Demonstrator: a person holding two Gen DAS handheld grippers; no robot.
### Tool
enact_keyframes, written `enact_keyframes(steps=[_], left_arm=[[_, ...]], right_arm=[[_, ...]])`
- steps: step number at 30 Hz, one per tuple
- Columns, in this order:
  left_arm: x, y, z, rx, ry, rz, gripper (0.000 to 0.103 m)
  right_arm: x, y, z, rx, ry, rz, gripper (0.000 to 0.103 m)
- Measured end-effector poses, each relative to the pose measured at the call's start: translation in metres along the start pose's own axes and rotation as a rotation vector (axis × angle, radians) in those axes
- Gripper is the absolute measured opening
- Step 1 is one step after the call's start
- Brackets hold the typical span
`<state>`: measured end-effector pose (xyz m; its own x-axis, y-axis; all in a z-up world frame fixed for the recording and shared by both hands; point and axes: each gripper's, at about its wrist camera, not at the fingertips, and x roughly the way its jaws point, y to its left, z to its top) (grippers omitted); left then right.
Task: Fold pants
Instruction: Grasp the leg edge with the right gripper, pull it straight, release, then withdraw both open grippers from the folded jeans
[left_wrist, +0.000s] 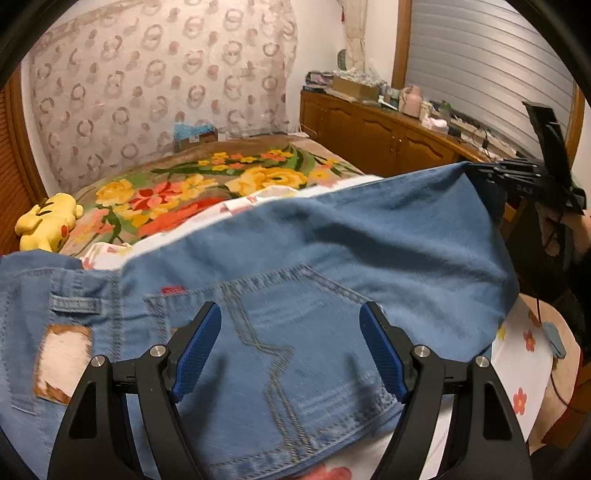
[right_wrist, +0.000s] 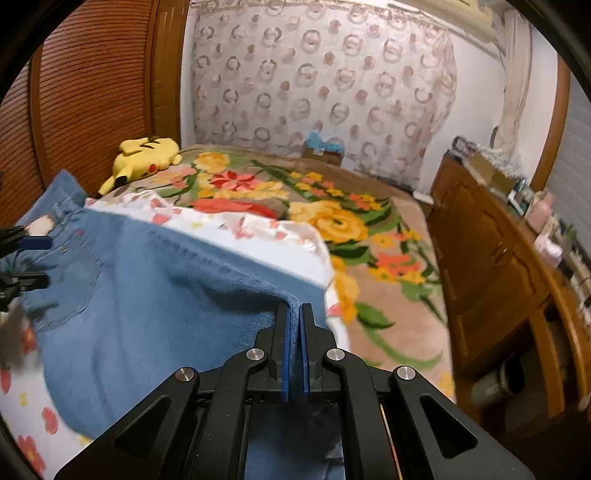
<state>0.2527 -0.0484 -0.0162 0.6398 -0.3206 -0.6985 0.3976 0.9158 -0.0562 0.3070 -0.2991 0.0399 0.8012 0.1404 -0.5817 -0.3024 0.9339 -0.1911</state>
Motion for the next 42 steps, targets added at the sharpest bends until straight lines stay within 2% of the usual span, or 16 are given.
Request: enact_keyframes(steps=[5,9,15,16,18,24,26,33,37,42], left_arm=[[-0.002,0.012,0.005,-0.008,-0.020,0.017,0.078],[0.000,0.022,0.004,-0.028,-0.024,0.024,0.078],[0.004,0.029,-0.001,-0.046,-0.011,0.033,0.078],[0.004,0.030,-0.002,-0.048,-0.010,0.033,0.078],[0.005,0.030,-0.002,-0.049,-0.008,0.034,0.078],[0.004,0.028,-0.002,-0.049,-0.010,0.031,0.078],[0.004,0.027,-0.002,-0.049,-0.008,0.033,0.078],[-0.006,0.024,-0.003,-0.044,-0.026,0.037,0.078],[-0.019,0.025,-0.012,-0.050,-0.041,0.050,0.078],[-0.037,0.030,-0.027,-0.065,-0.051,0.071,0.078]], right_arm=[[0.026,-0.002,0.022,-0.019,0.014,-0.060,0.004],[0.062,0.018,0.030,-0.033,0.071,-0.084,0.004],[0.105,0.023,0.036,0.025,0.132,-0.055,0.005],[0.107,0.023,0.038,0.046,0.134,-0.038,0.011],[0.110,0.014,0.047,0.075,0.126,-0.001,0.015],[0.090,0.005,0.040,0.082,0.087,0.043,0.033],[0.080,0.006,0.036,0.078,0.075,0.041,0.042],[0.045,0.022,0.014,0.072,0.033,0.079,0.044],[0.022,0.032,0.003,0.049,0.006,0.153,0.044],[0.000,0.050,-0.014,0.022,0.006,0.194,0.046]])
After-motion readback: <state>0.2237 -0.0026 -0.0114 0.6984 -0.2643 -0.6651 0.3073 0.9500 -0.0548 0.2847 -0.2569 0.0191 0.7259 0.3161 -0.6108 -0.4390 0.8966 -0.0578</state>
